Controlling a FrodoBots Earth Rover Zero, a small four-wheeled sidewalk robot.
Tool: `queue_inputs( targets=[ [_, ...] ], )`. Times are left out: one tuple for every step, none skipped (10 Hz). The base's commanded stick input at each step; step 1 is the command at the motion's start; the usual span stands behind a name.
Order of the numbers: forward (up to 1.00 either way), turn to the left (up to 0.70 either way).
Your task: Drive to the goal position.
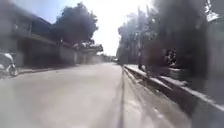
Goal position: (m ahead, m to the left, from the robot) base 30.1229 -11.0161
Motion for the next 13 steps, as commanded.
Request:
queue_inputs(
  targets=[
    [1.0, 0.0],
    [1.0, 0.0],
    [1.0, 0.0],
    [1.0, 0.0],
    [1.0, 0.0],
    [1.0, 0.0],
    [1.0, 0.0],
    [1.0, 0.0],
    [1.0, 0.0],
    [1.0, 0.0],
    [1.0, 0.0],
    [1.0, 0.0],
    [1.0, 0.0]
  ],
)
